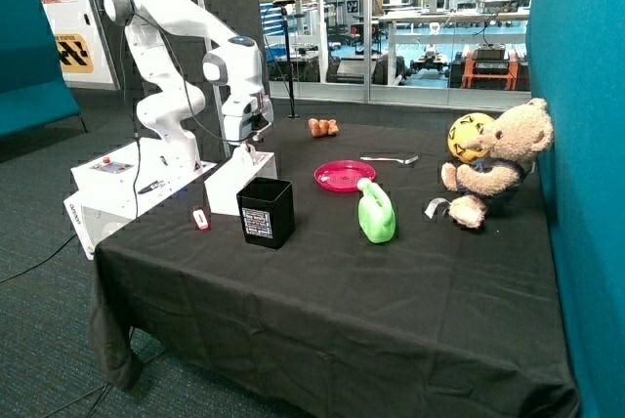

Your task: Dry the plate

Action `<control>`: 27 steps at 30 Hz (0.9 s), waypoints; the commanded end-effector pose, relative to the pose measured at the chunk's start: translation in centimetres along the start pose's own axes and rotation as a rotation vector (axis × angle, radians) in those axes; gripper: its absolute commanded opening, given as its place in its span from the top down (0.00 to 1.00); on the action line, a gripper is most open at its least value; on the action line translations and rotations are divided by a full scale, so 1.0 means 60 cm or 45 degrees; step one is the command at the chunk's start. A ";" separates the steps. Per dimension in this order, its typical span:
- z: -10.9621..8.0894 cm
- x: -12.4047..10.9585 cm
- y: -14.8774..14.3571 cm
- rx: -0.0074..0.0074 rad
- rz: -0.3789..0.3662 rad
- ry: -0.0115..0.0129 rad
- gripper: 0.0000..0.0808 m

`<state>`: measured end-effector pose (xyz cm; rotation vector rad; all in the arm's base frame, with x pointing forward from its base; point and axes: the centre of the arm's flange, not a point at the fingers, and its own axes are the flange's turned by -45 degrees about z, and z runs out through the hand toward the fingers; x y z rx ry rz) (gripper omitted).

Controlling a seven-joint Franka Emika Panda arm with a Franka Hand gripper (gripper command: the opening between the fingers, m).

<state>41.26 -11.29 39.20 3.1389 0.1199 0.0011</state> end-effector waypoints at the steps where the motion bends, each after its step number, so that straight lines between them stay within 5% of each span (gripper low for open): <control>1: 0.012 -0.009 0.005 0.0006 0.005 -0.0008 0.61; 15: 0.011 -0.010 0.015 0.0006 0.019 -0.0008 0.63; 18: 0.010 -0.009 0.019 0.0006 0.027 -0.0008 0.70; 22: 0.008 -0.008 0.021 0.0006 0.024 -0.0008 0.96; 27: 0.008 -0.006 0.021 0.0006 0.029 -0.0008 1.00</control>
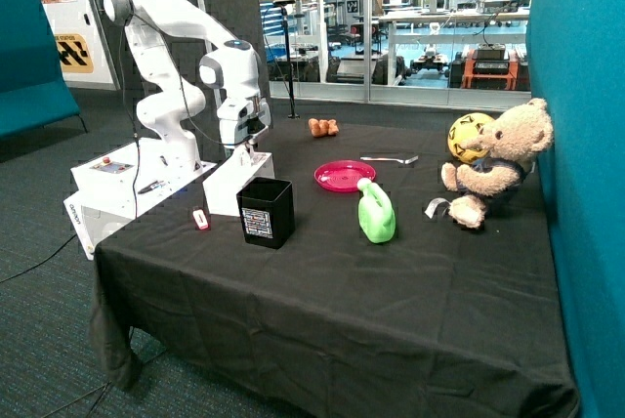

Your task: Dry the plate

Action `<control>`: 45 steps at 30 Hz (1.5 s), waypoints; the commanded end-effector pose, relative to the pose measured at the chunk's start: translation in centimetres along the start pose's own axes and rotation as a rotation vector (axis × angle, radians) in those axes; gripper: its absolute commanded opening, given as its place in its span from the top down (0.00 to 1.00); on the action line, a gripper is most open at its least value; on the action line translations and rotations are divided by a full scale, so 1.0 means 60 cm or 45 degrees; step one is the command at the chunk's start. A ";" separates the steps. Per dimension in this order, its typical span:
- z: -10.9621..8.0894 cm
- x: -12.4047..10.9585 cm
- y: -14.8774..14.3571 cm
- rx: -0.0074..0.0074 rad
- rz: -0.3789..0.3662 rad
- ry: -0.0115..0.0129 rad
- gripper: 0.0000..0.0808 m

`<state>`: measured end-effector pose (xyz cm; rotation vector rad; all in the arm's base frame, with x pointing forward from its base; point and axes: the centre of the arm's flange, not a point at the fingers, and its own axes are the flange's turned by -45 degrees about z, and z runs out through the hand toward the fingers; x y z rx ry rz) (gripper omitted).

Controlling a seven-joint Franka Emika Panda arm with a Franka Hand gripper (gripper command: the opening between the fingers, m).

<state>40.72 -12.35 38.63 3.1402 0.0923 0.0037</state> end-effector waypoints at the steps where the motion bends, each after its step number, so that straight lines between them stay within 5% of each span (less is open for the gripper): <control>1: -0.002 0.005 0.004 0.0002 0.005 -0.0030 1.00; 27: -0.013 0.027 0.002 0.0002 0.009 -0.0030 1.00; 45: 0.007 -0.005 -0.017 0.0002 0.018 -0.0030 1.00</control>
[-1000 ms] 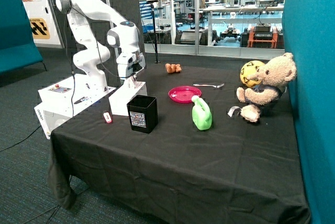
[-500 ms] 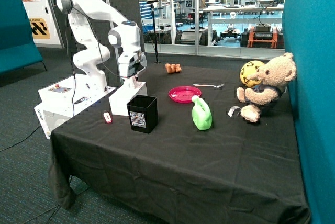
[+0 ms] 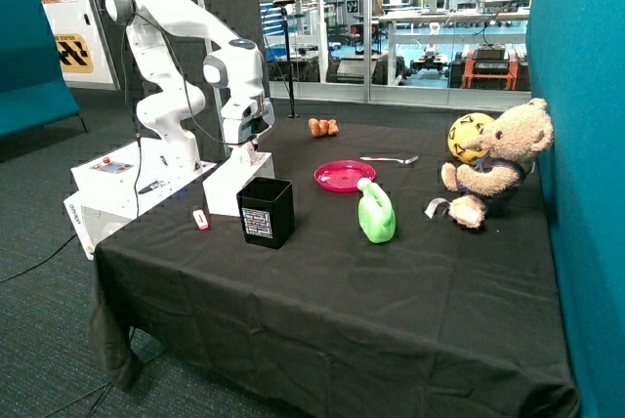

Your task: Dry the plate

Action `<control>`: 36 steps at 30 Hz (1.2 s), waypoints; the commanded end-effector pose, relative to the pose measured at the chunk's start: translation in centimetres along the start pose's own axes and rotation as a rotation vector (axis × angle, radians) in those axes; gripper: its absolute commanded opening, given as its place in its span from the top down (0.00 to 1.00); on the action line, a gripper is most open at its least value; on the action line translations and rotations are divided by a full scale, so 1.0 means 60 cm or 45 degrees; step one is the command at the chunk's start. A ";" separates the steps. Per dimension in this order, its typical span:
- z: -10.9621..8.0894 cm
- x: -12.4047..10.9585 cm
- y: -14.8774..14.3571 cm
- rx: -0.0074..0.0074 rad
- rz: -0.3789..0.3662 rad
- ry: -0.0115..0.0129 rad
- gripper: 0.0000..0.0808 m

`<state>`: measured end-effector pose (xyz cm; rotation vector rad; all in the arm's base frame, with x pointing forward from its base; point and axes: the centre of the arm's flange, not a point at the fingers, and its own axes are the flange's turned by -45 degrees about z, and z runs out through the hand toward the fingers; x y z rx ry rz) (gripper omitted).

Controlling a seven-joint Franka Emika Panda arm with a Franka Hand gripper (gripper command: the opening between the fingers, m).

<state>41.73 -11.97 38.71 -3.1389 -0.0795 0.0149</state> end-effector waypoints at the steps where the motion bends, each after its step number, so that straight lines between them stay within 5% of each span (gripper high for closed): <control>1: 0.009 -0.024 -0.012 -0.0024 0.000 0.0120 1.00; 17: -0.008 -0.030 -0.002 -0.0024 -0.003 0.0120 1.00; 36: -0.091 -0.007 -0.010 -0.0027 -0.065 0.0120 1.00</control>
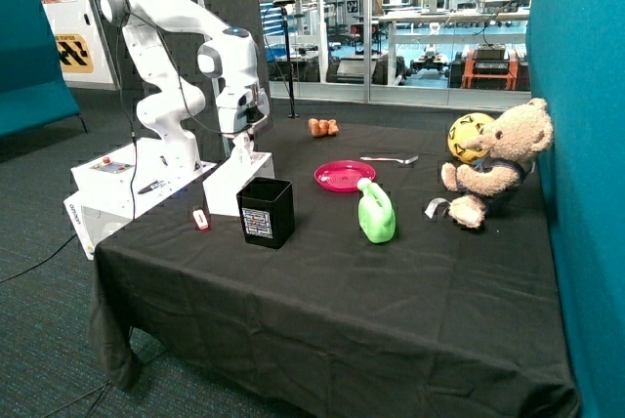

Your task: Dry the plate

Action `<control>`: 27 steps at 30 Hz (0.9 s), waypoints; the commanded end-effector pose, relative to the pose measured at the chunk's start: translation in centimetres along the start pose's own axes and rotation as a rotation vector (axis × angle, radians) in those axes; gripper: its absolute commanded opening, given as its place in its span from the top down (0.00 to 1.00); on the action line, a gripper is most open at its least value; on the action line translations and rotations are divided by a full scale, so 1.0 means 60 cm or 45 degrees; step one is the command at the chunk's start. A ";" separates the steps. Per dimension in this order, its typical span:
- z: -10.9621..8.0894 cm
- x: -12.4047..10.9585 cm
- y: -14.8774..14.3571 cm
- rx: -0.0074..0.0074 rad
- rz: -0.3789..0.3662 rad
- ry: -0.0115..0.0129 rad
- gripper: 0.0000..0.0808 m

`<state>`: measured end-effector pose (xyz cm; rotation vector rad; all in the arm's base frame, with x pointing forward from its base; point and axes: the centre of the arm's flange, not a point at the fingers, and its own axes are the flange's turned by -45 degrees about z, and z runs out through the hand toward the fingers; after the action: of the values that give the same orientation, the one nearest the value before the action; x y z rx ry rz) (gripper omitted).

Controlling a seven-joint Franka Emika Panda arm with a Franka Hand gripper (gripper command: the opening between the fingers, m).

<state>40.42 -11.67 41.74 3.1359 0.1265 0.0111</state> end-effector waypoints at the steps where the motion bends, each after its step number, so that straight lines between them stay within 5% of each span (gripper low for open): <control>1: -0.045 0.017 -0.003 0.0044 -0.026 -0.0088 1.00; 27: -0.140 0.097 -0.034 0.0048 -0.134 -0.0086 1.00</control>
<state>43.99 -9.90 48.32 3.1302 0.2435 0.0077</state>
